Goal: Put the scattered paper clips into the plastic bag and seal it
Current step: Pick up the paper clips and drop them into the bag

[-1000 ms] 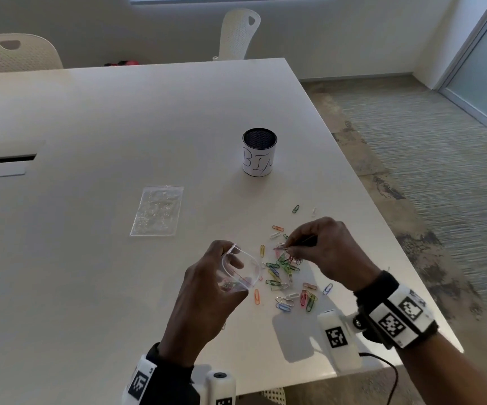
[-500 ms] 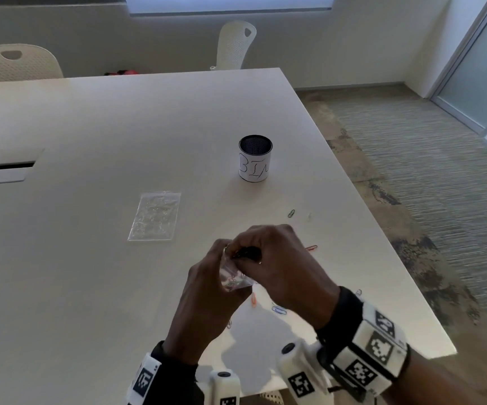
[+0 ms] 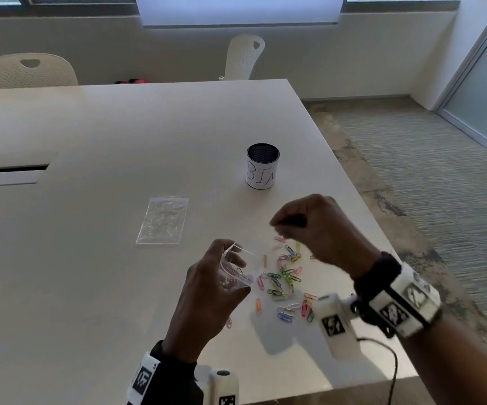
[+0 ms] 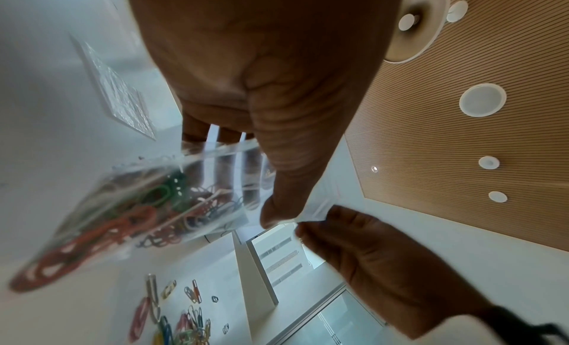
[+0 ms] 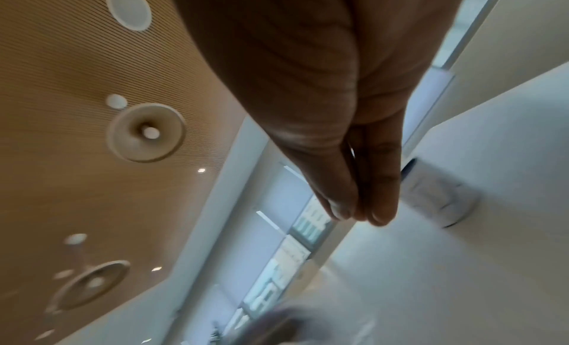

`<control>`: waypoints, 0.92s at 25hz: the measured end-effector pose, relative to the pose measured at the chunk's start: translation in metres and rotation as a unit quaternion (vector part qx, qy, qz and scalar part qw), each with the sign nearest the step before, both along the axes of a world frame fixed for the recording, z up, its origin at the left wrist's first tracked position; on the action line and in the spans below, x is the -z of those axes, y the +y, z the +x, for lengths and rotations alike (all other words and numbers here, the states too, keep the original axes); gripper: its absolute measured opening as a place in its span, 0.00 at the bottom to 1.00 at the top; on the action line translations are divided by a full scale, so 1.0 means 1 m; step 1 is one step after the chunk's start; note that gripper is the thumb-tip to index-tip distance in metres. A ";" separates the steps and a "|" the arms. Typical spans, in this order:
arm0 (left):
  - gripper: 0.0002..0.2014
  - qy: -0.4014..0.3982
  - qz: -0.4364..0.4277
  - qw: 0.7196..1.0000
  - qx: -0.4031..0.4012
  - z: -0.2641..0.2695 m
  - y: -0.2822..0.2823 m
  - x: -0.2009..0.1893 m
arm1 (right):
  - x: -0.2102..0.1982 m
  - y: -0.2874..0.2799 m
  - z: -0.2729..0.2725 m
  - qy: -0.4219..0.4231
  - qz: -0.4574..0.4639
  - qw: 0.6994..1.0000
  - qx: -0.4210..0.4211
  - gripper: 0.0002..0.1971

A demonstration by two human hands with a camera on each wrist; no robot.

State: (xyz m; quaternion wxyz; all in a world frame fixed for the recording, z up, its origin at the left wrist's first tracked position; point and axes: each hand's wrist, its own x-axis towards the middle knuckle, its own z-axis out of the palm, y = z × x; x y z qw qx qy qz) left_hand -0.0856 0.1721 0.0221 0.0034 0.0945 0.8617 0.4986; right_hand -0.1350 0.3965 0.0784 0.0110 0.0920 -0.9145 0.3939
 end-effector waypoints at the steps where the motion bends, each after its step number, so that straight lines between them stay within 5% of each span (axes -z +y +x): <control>1: 0.23 0.001 -0.002 1.000 -0.003 0.000 -0.001 -0.001 | 0.013 0.015 -0.015 -0.003 0.021 0.999 0.023 0.07; 7: 0.23 -0.001 -0.002 1.000 -0.006 -0.005 -0.006 -0.003 | 0.090 0.066 -0.075 -0.094 0.240 0.966 0.014 0.21; 12: 0.23 0.009 -0.004 1.000 -0.017 -0.015 -0.010 -0.002 | 0.092 0.053 -0.058 -0.126 0.271 0.953 -0.060 0.19; 16: 0.23 0.011 -0.005 1.000 -0.016 -0.025 -0.008 -0.001 | 0.083 0.033 -0.025 -0.135 0.255 0.951 -0.109 0.31; 23: 0.23 0.001 -0.001 1.000 -0.003 -0.039 -0.004 0.002 | 0.096 0.017 -0.010 -0.051 0.233 0.969 -0.068 0.06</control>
